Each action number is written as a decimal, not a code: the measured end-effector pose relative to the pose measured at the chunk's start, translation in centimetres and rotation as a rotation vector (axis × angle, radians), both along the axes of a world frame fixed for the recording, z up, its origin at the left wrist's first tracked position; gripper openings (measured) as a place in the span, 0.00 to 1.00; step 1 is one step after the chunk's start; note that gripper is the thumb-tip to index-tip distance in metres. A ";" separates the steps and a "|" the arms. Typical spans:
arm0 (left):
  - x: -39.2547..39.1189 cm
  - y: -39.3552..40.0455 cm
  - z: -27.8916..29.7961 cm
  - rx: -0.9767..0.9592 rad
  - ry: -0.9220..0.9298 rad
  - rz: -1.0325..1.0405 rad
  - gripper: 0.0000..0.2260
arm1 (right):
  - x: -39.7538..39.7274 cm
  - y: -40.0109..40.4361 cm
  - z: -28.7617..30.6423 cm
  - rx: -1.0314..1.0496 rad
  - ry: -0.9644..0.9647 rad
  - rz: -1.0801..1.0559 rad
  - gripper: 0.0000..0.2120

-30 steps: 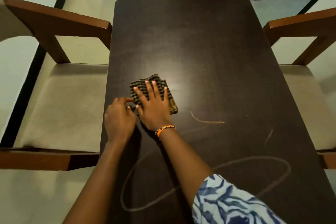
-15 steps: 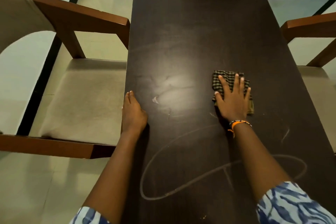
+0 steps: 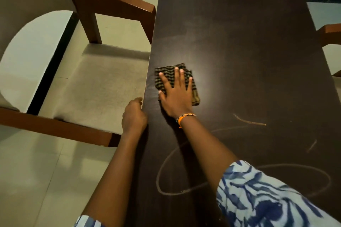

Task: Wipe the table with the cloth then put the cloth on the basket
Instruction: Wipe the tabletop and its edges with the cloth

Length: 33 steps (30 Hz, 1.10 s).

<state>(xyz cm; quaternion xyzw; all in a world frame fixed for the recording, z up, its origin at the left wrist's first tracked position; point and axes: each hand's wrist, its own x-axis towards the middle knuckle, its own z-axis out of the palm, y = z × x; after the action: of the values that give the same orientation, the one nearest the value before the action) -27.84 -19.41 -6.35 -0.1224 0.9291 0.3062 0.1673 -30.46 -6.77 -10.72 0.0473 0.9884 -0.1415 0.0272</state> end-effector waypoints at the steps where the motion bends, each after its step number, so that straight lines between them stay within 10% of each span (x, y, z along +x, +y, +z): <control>1: 0.1 -0.3 0.0 0.005 -0.005 0.000 0.17 | 0.0 -1.4 0.0 0.002 -0.008 0.051 0.28; 8: 0.0 -1.6 0.5 -0.007 -0.059 -0.015 0.14 | 0.6 1.2 0.2 0.049 -0.011 0.312 0.27; 18: -0.3 -2.3 -0.8 0.040 -0.119 0.051 0.08 | 0.3 8.4 0.6 0.093 -0.108 -0.224 0.28; 33: 0.2 -2.7 -1.5 0.034 -0.059 0.082 0.06 | -7.8 -0.1 0.8 0.083 -0.179 0.216 0.27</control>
<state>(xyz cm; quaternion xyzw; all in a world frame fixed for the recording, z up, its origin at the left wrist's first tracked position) -27.67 -22.16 -7.89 -0.1663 0.9127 0.3248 0.1840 -38.30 -6.83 -9.96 -0.0458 0.9864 -0.0920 0.1281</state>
